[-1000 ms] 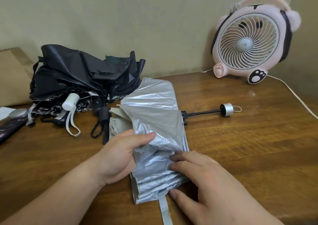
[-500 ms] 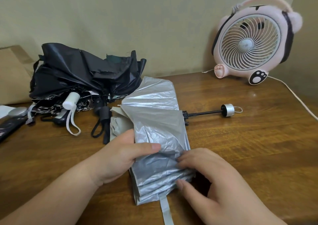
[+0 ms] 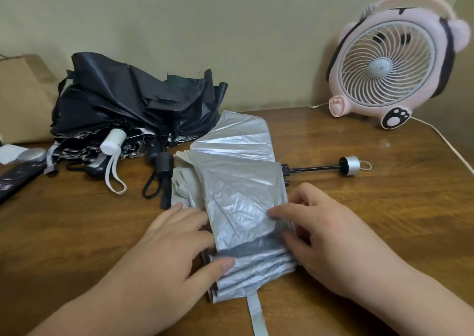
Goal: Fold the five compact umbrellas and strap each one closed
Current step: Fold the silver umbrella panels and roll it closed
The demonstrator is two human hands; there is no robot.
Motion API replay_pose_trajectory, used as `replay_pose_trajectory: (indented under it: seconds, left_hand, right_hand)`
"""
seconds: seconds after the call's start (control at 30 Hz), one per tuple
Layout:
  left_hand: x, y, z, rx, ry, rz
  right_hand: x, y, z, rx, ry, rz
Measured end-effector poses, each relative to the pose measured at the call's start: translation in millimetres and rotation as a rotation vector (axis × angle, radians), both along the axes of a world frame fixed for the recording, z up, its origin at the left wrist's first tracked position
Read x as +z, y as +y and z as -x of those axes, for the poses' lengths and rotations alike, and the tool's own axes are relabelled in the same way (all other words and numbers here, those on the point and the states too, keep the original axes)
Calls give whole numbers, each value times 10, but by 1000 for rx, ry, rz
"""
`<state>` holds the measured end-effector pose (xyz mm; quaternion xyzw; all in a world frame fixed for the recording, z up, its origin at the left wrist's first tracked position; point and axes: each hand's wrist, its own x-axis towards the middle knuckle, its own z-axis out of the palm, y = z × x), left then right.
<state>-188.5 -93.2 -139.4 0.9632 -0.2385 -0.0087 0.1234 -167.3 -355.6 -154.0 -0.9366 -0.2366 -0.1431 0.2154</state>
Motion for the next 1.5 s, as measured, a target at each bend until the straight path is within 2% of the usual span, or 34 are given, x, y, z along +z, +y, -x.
replay_pose_trajectory:
  seconds: [0.1, 0.17, 0.27, 0.4, 0.47, 0.57, 0.67, 0.73, 0.83, 0.93, 1.03, 1.23, 1.4, 1.5]
  left_hand:
    - [85, 8, 11, 70, -335, 205]
    - [146, -47, -21, -31, -443, 184]
    - [215, -178, -139, -155, -213, -118]
    - [145, -149, -310, -156, 42, -296]
    - [87, -95, -349, -149, 20, -267]
    - [29, -95, -475, -61, -116, -204]
    - [-10, -164, -674, 61, -128, -222]
    - [-38, -208, -746, 106, -96, -240]
    - [-103, -219, -754, 136, -81, -241]
    - [-148, -177, -783, 177, -93, -246]
    - [-137, -92, -825, 191, -55, -278]
    - [-111, -19, -853, 159, 59, -316]
    - [-78, -18, -834, 155, 93, -318]
    - [-45, -19, -831, 157, 58, -264]
  right_hand:
    - [-9, 2, -32, 41, -152, 104]
    - [-19, -18, -57, 99, -216, 135]
    - [-54, -81, -107, 182, -257, 168]
    - [-65, -153, -140, 262, -244, 220]
    - [-48, -181, -122, 301, -192, 228]
    - [12, -215, -117, 320, -109, 210]
    - [99, -159, -232, 349, -64, 171]
    - [146, -58, -393, 286, -47, 136]
    - [191, 161, -659, 134, -135, 110]
    - [157, 362, -803, 138, -72, 217]
    - [55, 412, -830, 203, 95, 378]
    - [149, 241, -898, 110, 284, 604]
    - [233, -46, -977, 57, 401, 536]
    - [309, -143, -974, 78, 390, 302]
